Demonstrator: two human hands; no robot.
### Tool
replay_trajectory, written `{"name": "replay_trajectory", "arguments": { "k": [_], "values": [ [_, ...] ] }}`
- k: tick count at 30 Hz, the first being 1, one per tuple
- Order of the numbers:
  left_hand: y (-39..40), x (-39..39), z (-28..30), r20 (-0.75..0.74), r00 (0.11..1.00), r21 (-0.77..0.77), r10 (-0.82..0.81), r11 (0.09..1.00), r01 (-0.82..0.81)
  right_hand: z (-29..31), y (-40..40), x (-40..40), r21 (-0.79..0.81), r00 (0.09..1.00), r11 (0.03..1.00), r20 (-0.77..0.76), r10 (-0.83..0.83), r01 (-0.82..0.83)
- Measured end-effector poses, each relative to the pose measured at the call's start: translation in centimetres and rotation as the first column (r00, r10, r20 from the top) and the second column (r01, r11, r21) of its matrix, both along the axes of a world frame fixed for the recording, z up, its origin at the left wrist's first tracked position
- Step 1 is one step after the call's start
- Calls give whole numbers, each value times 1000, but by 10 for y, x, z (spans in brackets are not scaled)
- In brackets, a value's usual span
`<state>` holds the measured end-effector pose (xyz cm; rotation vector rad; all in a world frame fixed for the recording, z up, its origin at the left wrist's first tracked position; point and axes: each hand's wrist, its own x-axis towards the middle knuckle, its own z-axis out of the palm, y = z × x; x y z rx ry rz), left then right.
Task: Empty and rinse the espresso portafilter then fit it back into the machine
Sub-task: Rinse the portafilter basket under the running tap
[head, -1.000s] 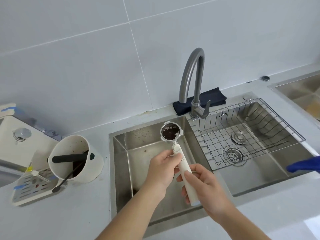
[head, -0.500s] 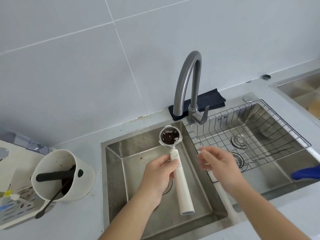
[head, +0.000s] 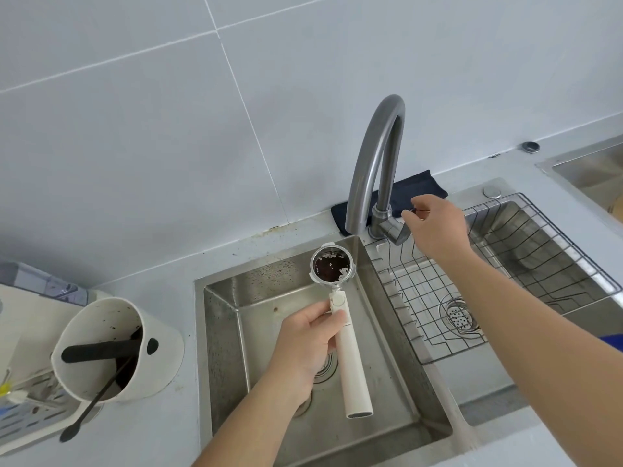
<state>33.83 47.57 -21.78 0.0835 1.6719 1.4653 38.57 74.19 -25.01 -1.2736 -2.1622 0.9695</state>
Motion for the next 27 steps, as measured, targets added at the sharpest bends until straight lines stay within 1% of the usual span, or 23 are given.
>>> {"name": "replay_trajectory", "arguments": {
  "k": [2,6,11,14,19,27],
  "values": [
    [1,-1,1,5,1000,1,8,1000,-8,-3,2,-1,30,1000,999,20,-13,13],
    [0,-3,1,2,1000,-4,2,1000,-2,-10,1,0,19,999,1000,39,-17,16],
    [-1,-2,1,3,1000,-18,4,1000,-4,-11,2,-1,46,997,999,71,-8,5],
    [1,0,2,4,1000,-6,-4,1000,4,-11,2,0,28,997,1000,83,-1,-1],
    [4,2,4,17,1000,7,-19,1000,19,-11,3,2,20,997,1000,75,10,-11],
    [7,-1,7,27,999,23,-18,1000,18,-16,2,10,-20,1000,1000,13,14,-14]
  ]
}}
